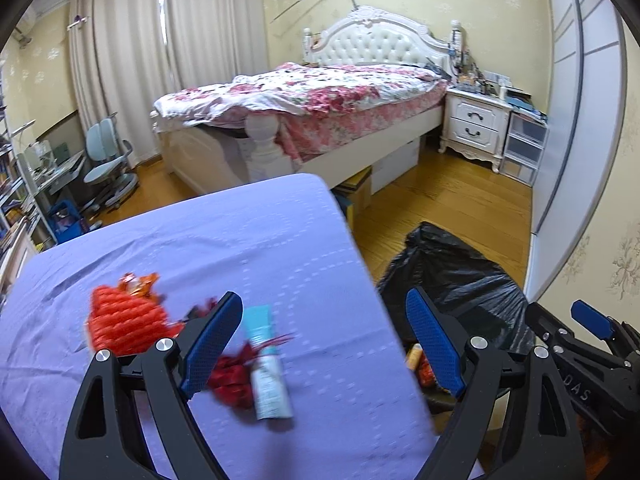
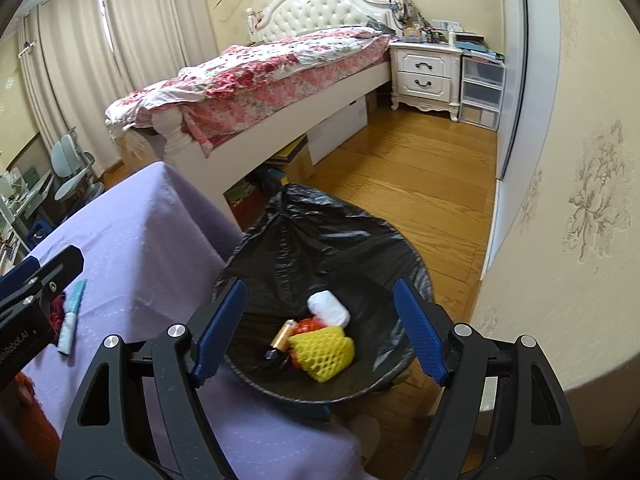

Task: Collect trash
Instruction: 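Move both open grippers back over the table, then grasp the orange mesh net with the left gripper while the right grasps the toothpaste tube, then carry the orange net and toothpaste tube over the bin and release both, then move both open grippers back over the table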

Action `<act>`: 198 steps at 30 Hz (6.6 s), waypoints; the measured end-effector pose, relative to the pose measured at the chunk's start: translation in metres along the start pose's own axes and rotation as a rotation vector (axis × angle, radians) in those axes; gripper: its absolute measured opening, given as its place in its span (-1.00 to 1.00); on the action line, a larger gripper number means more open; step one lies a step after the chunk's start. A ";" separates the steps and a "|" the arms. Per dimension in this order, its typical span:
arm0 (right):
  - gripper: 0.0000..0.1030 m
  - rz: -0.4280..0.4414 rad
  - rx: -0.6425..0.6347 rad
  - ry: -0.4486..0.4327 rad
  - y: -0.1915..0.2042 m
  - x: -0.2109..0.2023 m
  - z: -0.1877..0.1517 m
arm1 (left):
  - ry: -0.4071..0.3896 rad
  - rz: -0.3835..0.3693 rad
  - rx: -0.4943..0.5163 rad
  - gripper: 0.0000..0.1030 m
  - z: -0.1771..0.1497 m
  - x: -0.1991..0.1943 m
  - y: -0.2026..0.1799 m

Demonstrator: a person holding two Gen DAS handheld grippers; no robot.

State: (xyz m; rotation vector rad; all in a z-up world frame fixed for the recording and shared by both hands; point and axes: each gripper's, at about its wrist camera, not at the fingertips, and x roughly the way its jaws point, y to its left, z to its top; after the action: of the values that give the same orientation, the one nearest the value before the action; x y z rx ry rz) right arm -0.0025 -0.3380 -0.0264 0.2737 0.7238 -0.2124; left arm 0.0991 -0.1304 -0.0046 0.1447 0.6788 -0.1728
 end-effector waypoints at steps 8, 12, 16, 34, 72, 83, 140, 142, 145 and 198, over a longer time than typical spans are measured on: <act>0.46 0.079 -0.059 0.016 0.050 -0.009 -0.010 | 0.004 0.110 -0.075 0.63 -0.016 -0.012 0.060; 0.46 0.117 -0.097 0.028 0.080 -0.010 -0.013 | 0.011 0.153 -0.116 0.63 -0.024 -0.013 0.088; 0.46 0.143 -0.142 0.040 0.104 -0.009 -0.017 | 0.026 0.171 -0.147 0.63 -0.031 -0.009 0.112; 0.46 0.172 -0.252 0.074 0.163 -0.003 -0.034 | 0.056 0.029 -0.190 -0.06 -0.045 0.007 0.142; -0.66 0.211 -0.360 0.157 0.200 -0.006 -0.059 | 0.098 0.060 -0.265 0.38 -0.105 -0.046 0.195; -0.71 0.250 -0.332 0.155 0.188 -0.021 -0.071 | 0.104 0.022 -0.233 -0.26 -0.107 -0.045 0.187; -0.73 0.054 -0.094 0.018 0.020 -0.001 0.000 | 0.031 -0.268 0.126 -0.52 -0.014 0.017 -0.030; -0.73 0.044 -0.082 0.022 0.010 0.004 0.004 | 0.035 -0.274 0.134 -0.52 -0.010 0.021 -0.037; -0.73 0.036 -0.076 0.029 0.002 0.010 0.006 | 0.038 -0.281 0.146 -0.52 -0.006 0.026 -0.047; 0.24 0.239 -0.277 0.090 0.138 -0.023 -0.048 | 0.103 0.144 -0.173 0.55 -0.081 -0.029 0.146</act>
State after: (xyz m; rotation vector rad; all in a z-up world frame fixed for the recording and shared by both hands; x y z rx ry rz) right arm -0.0095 -0.1901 -0.0216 0.1042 0.7923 0.1278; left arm 0.0581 0.0304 -0.0373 0.0361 0.7796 0.0320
